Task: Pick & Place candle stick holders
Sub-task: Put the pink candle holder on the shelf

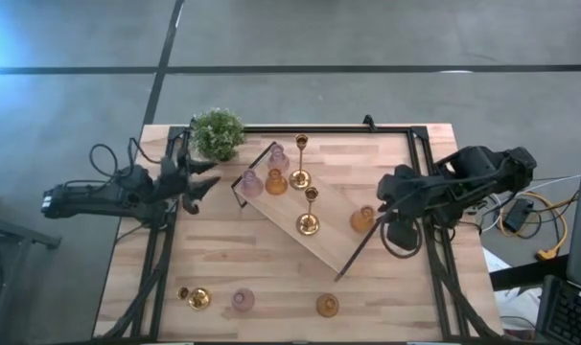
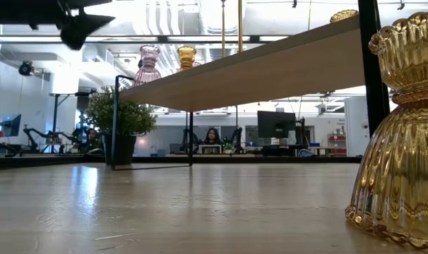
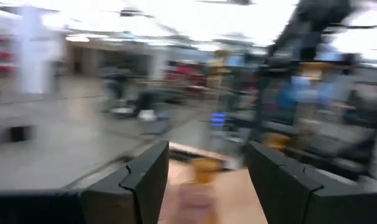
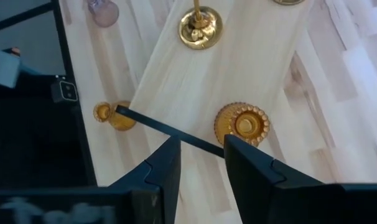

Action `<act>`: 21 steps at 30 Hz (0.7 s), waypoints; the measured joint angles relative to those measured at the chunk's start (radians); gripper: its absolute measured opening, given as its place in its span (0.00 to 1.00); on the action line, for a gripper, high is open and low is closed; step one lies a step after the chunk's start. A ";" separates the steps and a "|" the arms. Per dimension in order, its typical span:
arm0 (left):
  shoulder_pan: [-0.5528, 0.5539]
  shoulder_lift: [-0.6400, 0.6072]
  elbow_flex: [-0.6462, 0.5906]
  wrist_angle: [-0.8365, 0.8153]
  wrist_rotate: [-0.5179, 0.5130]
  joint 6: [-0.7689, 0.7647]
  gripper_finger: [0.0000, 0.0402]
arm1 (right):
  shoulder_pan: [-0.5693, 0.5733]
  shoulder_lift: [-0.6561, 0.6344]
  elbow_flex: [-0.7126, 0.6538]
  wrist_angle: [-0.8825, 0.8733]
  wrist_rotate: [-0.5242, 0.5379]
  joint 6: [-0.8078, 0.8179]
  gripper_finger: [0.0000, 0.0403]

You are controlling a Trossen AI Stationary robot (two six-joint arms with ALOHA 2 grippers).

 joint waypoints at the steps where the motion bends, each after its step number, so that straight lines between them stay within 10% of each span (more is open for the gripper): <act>1: 0.001 0.004 0.010 -0.001 0.084 0.007 0.54 | 0.000 0.000 0.001 0.000 0.000 0.004 0.28; 6: -0.005 0.076 0.087 -0.047 0.561 0.095 0.54 | 0.000 -0.008 0.010 0.000 -0.002 0.016 0.25; 21: -0.246 0.557 0.558 -0.734 0.497 0.175 0.54 | 0.000 -0.034 0.029 0.000 0.015 -0.005 0.18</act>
